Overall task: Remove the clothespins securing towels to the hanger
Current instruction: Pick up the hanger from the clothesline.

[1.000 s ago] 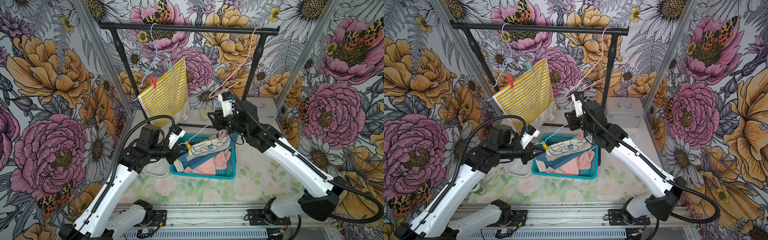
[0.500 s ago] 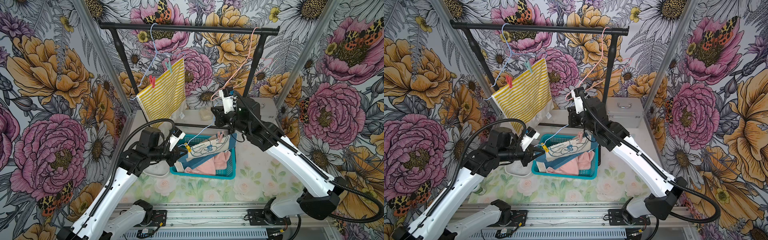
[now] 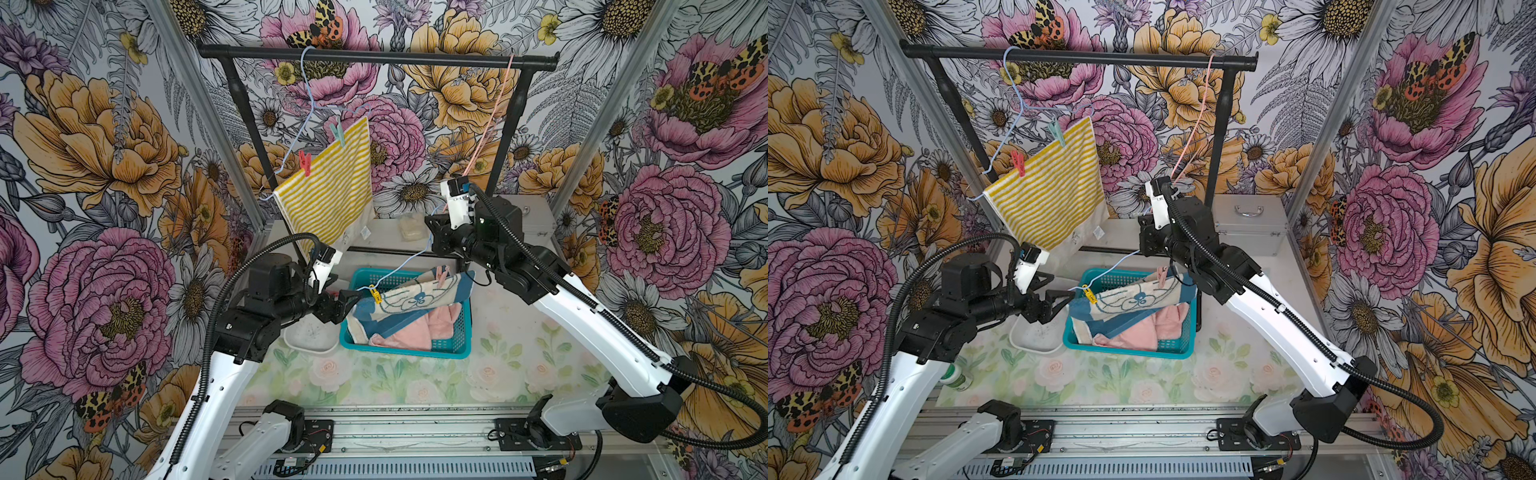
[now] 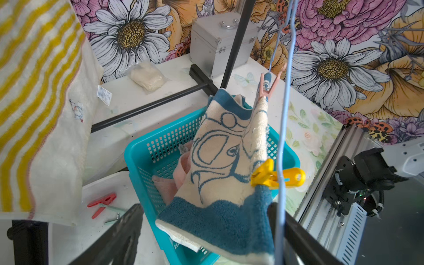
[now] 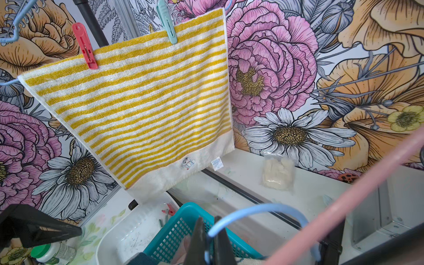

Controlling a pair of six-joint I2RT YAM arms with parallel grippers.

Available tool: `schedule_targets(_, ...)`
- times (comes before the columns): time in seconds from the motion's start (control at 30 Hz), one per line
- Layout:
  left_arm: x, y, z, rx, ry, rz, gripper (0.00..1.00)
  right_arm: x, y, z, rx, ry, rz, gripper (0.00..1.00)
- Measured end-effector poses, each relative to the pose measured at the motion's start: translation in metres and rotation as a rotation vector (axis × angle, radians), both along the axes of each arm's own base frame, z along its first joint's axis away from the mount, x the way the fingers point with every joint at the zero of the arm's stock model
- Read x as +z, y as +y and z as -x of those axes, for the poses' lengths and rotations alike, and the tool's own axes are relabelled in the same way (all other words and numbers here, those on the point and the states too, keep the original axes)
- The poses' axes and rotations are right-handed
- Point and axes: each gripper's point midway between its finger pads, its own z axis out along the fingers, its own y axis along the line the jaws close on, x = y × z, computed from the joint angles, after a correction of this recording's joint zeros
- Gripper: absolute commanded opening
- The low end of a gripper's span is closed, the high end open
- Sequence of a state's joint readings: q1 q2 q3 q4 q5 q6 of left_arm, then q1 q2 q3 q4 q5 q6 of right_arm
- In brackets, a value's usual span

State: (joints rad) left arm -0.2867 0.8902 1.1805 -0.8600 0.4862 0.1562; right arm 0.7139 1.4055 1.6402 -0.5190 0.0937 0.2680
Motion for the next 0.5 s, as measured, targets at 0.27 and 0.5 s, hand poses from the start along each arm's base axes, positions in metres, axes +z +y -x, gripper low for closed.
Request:
schedule_targets(0.27, 0.044, -0.031, 0.002, -0.124, -0.046, 0.07, 0.83, -0.006, 0.0, 0.0, -0.012, 0.006, 0.014, 0.0)
schedule_targets(0.5, 0.033, -0.073, -0.007, -0.238, 0.045, 0.061, 0.75, -0.006, 0.002, 0.002, -0.029, -0.012, 0.037, 0.0)
